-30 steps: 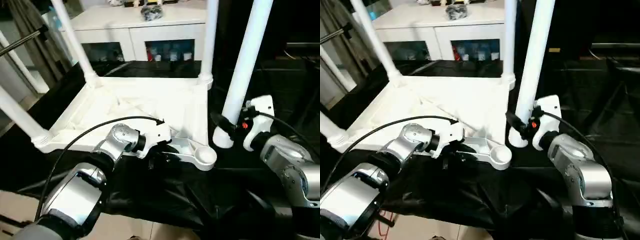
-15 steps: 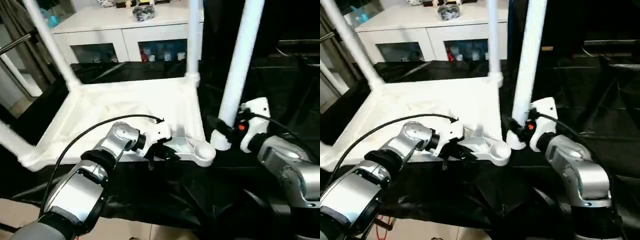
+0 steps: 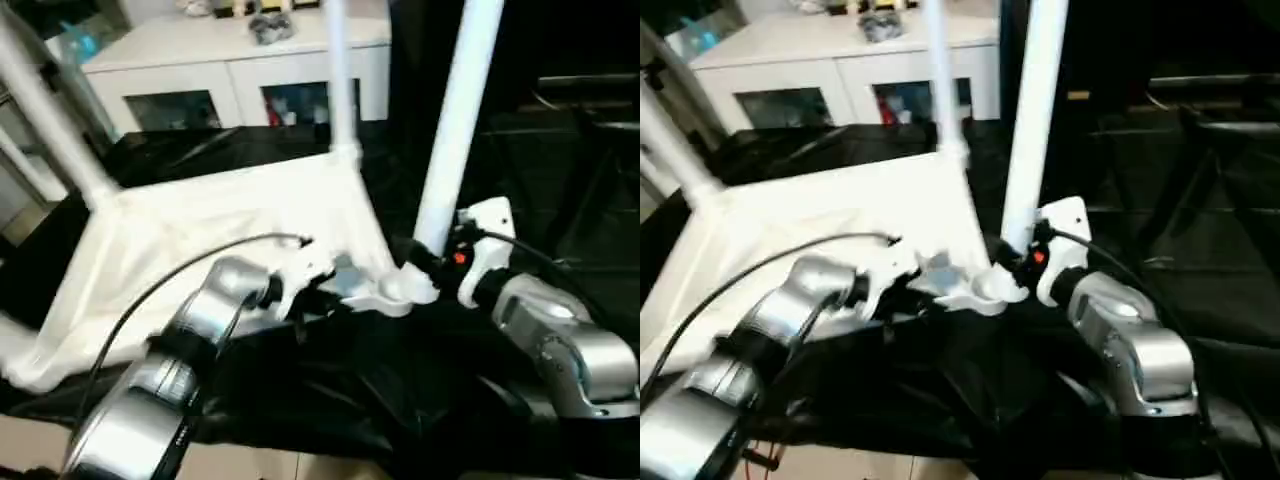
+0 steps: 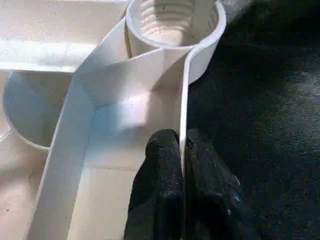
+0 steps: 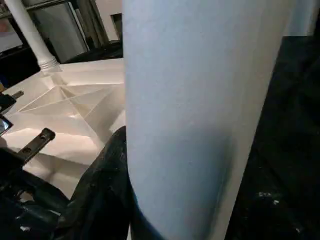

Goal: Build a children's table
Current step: Insert table leg to table base

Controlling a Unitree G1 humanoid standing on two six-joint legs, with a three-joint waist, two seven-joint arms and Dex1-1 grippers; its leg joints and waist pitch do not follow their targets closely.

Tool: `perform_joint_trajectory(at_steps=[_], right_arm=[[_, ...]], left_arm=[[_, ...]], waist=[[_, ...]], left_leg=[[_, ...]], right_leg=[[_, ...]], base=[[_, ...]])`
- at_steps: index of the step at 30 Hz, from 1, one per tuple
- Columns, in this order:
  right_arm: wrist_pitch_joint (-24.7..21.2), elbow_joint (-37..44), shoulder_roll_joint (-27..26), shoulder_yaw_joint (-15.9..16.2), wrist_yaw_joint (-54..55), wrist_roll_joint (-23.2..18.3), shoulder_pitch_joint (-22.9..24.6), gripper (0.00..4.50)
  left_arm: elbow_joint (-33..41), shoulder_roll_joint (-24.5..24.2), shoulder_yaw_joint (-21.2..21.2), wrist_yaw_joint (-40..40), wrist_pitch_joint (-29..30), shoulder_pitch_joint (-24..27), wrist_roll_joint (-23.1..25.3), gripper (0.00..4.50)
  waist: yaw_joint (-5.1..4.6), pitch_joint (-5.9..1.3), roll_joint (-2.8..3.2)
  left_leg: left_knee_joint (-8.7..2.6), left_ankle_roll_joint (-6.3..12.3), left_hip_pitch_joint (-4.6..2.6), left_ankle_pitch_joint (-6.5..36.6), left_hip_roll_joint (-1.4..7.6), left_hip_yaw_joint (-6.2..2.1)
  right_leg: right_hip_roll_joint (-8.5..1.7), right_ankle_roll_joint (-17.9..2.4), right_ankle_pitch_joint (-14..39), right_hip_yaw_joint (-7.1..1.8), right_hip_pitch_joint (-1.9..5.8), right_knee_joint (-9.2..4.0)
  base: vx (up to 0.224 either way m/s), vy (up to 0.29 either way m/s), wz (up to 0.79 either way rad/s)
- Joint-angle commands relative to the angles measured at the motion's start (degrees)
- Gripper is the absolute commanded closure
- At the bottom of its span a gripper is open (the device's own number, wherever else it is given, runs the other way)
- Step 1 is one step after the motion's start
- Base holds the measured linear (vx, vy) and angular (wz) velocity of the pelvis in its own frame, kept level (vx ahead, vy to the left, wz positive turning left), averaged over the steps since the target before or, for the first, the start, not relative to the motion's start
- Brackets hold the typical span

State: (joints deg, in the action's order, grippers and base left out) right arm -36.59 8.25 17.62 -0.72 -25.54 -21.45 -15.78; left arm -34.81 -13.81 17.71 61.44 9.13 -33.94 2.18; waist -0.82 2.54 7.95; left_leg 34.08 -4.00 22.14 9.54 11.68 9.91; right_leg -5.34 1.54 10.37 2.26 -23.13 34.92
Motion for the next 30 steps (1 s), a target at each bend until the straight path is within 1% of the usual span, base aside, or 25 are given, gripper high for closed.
perform_joint_trajectory(at_steps=[1,2,3,4,5,6,7,8,9,10,11,12,13,14,15,16,17,18,19,20,21,22,23,27,30], right_arm=[[0.3,-1.0,-0.7,1.6,-0.6,0.7,-0.9,2.62],[0.3,-1.0,-0.7,1.6,-0.6,0.7,-0.9,2.62],[0.4,-1.2,-0.8,1.8,-0.7,0.7,-1.1,2.62],[0.5,-1.7,-0.8,2.0,-0.8,0.8,-1.4,2.62],[0.9,-2.7,-0.9,2.1,-1.0,1.0,-2.2,2.62],[1.1,-3.0,-0.9,2.2,-1.0,1.1,-2.4,2.62],[1.4,-3.9,-0.9,2.4,-1.4,1.2,-3.1,2.62],[1.5,-4.0,-0.9,2.4,-1.6,1.2,-3.2,2.62],[1.5,-4.0,-0.9,2.5,-1.6,1.1,-3.3,2.62],[1.6,-4.1,-0.9,2.5,-1.8,1.1,-3.4,2.62],[1.9,-4.2,-0.8,2.4,-2.4,0.9,-3.5,2.62],[2.1,-4.3,-0.6,2.4,-2.6,0.9,-3.5,2.62],[2.3,-4.5,-0.5,2.4,-2.8,0.9,-3.5,2.62],[2.6,-5.0,-0.3,2.2,-3.0,1.0,-3.4,2.62],[2.9,-5.6,-0.1,2.1,-3.3,1.0,-3.5,2.62],[2.9,-5.6,-0.1,2.1,-3.3,1.0,-3.5,2.62],[3.2,-6.4,0.1,2.0,-3.5,1.2,-3.8,2.62],[3.2,-6.4,0.1,2.0,-3.5,1.2,-3.8,2.62],[3.2,-6.4,0.1,2.0,-3.8,1.3,-3.9,2.62],[3.1,-6.4,0.2,2.0,-4.0,1.3,-3.9,2.62],[3.1,-6.4,0.2,2.0,-4.1,1.3,-4.0,2.62],[3.1,-6.4,0.3,2.1,-4.5,1.3,-4.1,2.62],[3.1,-6.4,0.4,2.2,-4.8,1.3,-4.2,2.62],[3.0,-6.1,0.4,2.6,-5.2,1.2,-4.5,2.62],[3.1,-6.1,0.3,2.9,-5.4,1.2,-4.5,2.62]], left_arm=[[5.3,-0.8,-2.7,-3.4,4.9,3.5,-1.6,4.50],[5.3,-0.8,-2.7,-3.4,4.9,3.5,-1.6,4.50],[6.9,-0.8,-2.8,-4.1,6.1,4.1,-1.5,4.50],[8.6,-0.8,-2.9,-4.9,7.0,4.6,-1.5,4.50],[10.1,-0.7,-3.0,-5.7,7.2,5.0,-1.5,4.50],[10.3,-0.7,-3.0,-5.8,6.4,5.1,-1.4,4.50],[10.3,-0.5,-3.3,-6.0,2.7,5.4,-1.6,4.50],[10.2,-0.5,-3.5,-6.0,1.6,5.4,-1.7,4.50],[10.2,-0.4,-3.6,-6.0,1.3,5.4,-1.8,4.50],[10.4,-0.5,-3.7,-5.6,0.0,5.6,-2.1,4.50],[12.0,-0.3,-4.1,-5.0,0.6,6.0,-3.4,4.50],[12.4,-0.2,-4.3,-4.6,1.3,6.0,-4.0,4.50],[12.6,-0.2,-4.5,-4.0,2.2,6.0,-4.6,4.21],[12.4,-0.5,-4.2,-3.3,2.4,5.6,-4.6,4.04],[12.3,-0.8,-3.8,-2.7,2.3,5.4,-4.5,3.92],[12.3,-0.8,-3.8,-2.7,2.3,5.4,-4.5,3.90],[12.0,-1.4,-3.1,-1.8,2.5,5.2,-4.2,3.69],[12.0,-1.4,-3.1,-1.8,2.5,5.2,-4.2,3.69],[10.9,-1.5,-3.0,-1.3,1.9,4.7,-4.2,3.58],[9.7,-1.5,-3.1,-1.2,1.4,4.1,-4.1,3.58],[9.3,-1.5,-3.1,-1.3,1.2,3.9,-4.0,3.58],[7.2,-2.0,-2.8,-1.7,0.0,3.0,-3.1,3.58],[6.3,-2.4,-2.5,-2.0,-0.3,2.7,-2.6,3.58],[5.2,-3.5,-2.1,-1.4,-0.3,2.4,-2.4,3.58],[5.5,-3.5,-2.2,-0.3,0.2,3.0,-3.3,3.58]], waist=[[0.83,-3.80,-2.68],[0.83,-3.80,-2.68],[0.65,-3.59,-2.84],[0.67,-3.67,-2.85],[0.69,-3.55,-3.07],[0.64,-3.55,-2.98],[0.66,-3.54,-2.89],[0.84,-3.53,-2.55],[0.84,-3.53,-2.55],[1.04,-3.62,-2.25],[1.29,-3.72,-2.50],[1.29,-3.72,-2.50],[1.50,-3.75,-2.79],[1.81,-3.88,-2.59],[1.90,-3.99,-3.38],[2.16,-4.04,-2.97],[2.35,-3.93,-2.78],[2.61,-3.83,-2.81],[2.72,-3.81,-3.34],[2.87,-3.80,-3.57],[3.19,-3.74,-3.19],[3.29,-3.76,-3.04],[3.44,-3.72,-3.23],[3.66,-3.74,-3.57],[3.64,-3.80,-3.60]], left_leg=[[-3.71,3.82,-0.15,11.2,0.19,-0.09],[-3.71,3.82,-0.15,11.2,0.19,-0.09],[-3.65,3.85,-0.21,11.9,-0.02,0.10],[-3.67,3.49,-0.19,12.2,0.07,-0.01],[-3.66,3.44,-0.22,12.3,-0.04,0.10],[-3.69,3.31,-0.10,12.3,-0.02,-0.02],[-3.63,3.16,-0.16,12.6,-0.18,0.04],[-3.63,2.81,-0.31,13.1,-0.17,0.10],[-3.63,2.81,-0.31,13.1,-0.17,0.10],[-3.73,2.63,-0.25,12.9,-0.03,-0.03],[-3.79,2.42,-0.20,12.4,0.04,-0.07],[-3.79,2.42,-0.20,12.4,0.04,-0.07],[-3.74,2.65,-0.13,12.0,0.02,0.01],[-3.56,3.04,-0.22,10.8,0.02,0.08],[-3.49,3.35,-0.14,10.1,0.01,0.17],[-3.48,3.39,-0.19,9.7,0.08,0.10],[-3.51,3.50,-0.29,9.7,0.18,0.16],[-3.56,3.32,-0.38,10.0,0.17,0.20],[-3.58,3.26,-0.42,10.2,0.17,0.28],[-3.61,3.11,-0.41,10.5,0.17,0.30],[-3.71,2.48,-0.68,11.6,0.18,0.32],[-3.75,1.79,-0.87,12.4,0.24,0.29],[-3.80,1.39,-0.97,12.9,0.24,0.30],[-3.91,0.90,-0.65,12.6,0.20,0.21],[-3.86,0.97,-0.65,12.0,0.21,0.22]], right_leg=[[-1.73,-11.2,17.6,-0.85,2.83,-4.65],[-1.73,-11.2,17.6,-0.85,2.83,-4.65],[-1.55,-10.8,18.9,-0.87,2.54,-5.08],[-1.69,-10.7,19.3,-0.90,2.70,-4.87],[-1.57,-10.3,19.9,-0.90,2.52,-5.13],[-1.64,-10.3,20.0,-0.88,2.61,-4.98],[-1.54,-9.9,20.6,-0.85,2.47,-5.23],[-1.56,-9.5,21.2,-0.97,2.40,-5.36],[-1.56,-9.5,21.2,-0.97,2.40,-5.36],[-1.60,-9.6,20.1,-0.98,2.45,-5.20],[-1.55,-10.2,17.2,-0.95,2.58,-4.85],[-1.55,-10.2,17.2,-0.95,2.58,-4.85],[-1.61,-10.8,15.8,-0.98,2.62,-4.75],[-1.60,-11.6,13.8,-1.03,2.59,-4.53],[-1.58,-11.8,12.9,-1.04,2.68,-4.56],[-1.73,-12.2,12.2,-1.06,2.69,-4.26],[-1.67,-12.5,11.9,-1.04,2.55,-4.37],[-1.58,-12.4,12.2,-1.04,2.50,-4.38],[-1.50,-12.2,12.5,-1.07,2.48,-4.49],[-1.55,-12.1,13.0,-1.12,2.51,-4.43],[-1.61,-11.7,14.8,-1.15,2.31,-4.56],[-1.59,-11.4,15.4,-1.20,2.23,-4.65],[-1.51,-11.2,15.0,-1.26,2.16,-4.71],[-1.68,-11.2,13.5,-1.28,2.53,-4.39],[-1.70,-11.3,13.1,-1.28,2.53,-4.35]], base=[[0.000,0.000,0.00],[0.000,0.000,0.00],[0.000,0.000,0.00],[0.000,0.000,0.00],[0.000,0.000,0.00],[0.000,0.000,0.00],[0.000,0.000,0.00],[0.000,0.000,0.00],[0.000,0.000,0.00],[0.000,0.000,0.00],[0.000,0.000,0.00],[0.000,0.000,0.00],[0.000,0.000,0.00],[0.000,0.000,0.00],[0.000,0.000,0.00],[0.000,0.000,0.00],[0.000,0.000,0.00],[0.000,0.000,0.00],[0.000,0.000,0.00],[0.000,0.000,0.00],[0.000,0.000,0.00],[0.000,0.000,0.00],[0.000,0.000,0.00],[0.000,0.000,0.00],[0.000,0.000,0.00]])
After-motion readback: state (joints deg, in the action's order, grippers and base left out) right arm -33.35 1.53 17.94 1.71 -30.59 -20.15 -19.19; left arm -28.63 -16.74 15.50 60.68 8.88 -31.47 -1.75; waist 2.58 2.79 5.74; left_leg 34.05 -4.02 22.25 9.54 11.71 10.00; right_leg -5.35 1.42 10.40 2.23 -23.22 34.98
